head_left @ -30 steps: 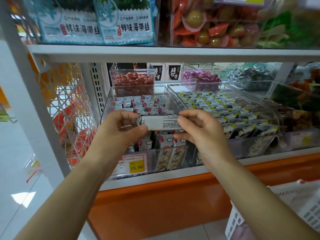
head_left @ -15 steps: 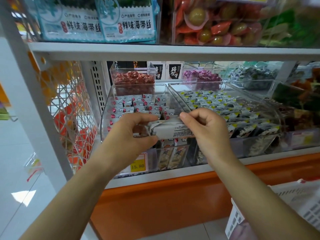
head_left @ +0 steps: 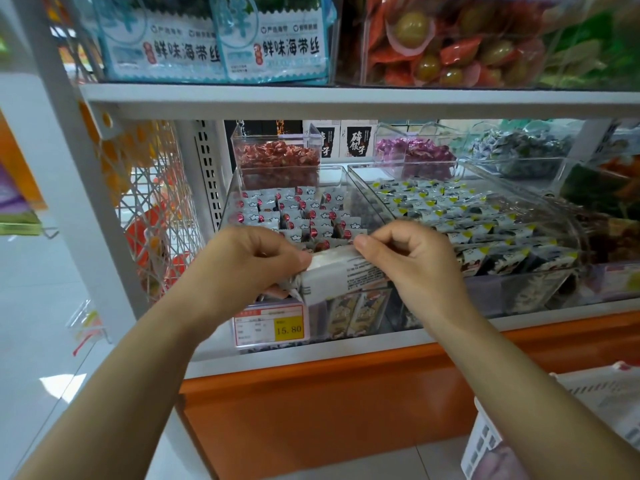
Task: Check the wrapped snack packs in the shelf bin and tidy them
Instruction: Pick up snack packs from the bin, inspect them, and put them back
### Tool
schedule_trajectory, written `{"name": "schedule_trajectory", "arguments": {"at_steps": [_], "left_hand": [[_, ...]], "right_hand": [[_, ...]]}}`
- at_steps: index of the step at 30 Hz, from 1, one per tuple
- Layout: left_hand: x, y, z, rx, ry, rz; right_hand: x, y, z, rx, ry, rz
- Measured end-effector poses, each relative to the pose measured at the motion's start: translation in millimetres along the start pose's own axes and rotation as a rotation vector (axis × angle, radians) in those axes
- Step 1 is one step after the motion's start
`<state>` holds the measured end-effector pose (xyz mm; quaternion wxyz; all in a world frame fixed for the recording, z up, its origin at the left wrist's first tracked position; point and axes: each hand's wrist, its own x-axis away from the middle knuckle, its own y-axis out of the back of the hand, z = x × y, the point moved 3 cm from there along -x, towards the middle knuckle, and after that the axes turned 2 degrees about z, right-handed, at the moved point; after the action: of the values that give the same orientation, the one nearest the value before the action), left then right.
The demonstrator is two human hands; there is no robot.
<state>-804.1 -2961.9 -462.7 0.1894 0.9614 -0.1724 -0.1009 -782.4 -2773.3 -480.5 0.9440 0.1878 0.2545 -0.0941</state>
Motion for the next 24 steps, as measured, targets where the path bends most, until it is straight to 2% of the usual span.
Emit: {"name": "schedule_trajectory", "arguments": {"at_steps": [7,10,12,16,24], "left_hand": [[1.3,1.1,-0.5,0.069,-0.022,0.012],[2.6,-4.3,2.0,-0.066,-0.041,0.064],[2.3,-4.1,2.5,-0.123,-0.058,0.036],[1.1,1.3,4.7,-0.094,-0.03,0.005],[0.3,-1.5,8.3,-0.081,-0.018,0.023]], "right_hand": [[1.6,0.3,-0.2,-0.006,0.025,-0.06],[0.8,1.8,-0.4,0.039,0.024,-0.084],[-1.3,3.7,-1.1,-0.017,-0.024,-0.018],[-6.3,10.4,-3.0,-0.197,-0.129,0.157],[-9.5,11.4,-10.4,-0.232,-0.168,0.153]]}}
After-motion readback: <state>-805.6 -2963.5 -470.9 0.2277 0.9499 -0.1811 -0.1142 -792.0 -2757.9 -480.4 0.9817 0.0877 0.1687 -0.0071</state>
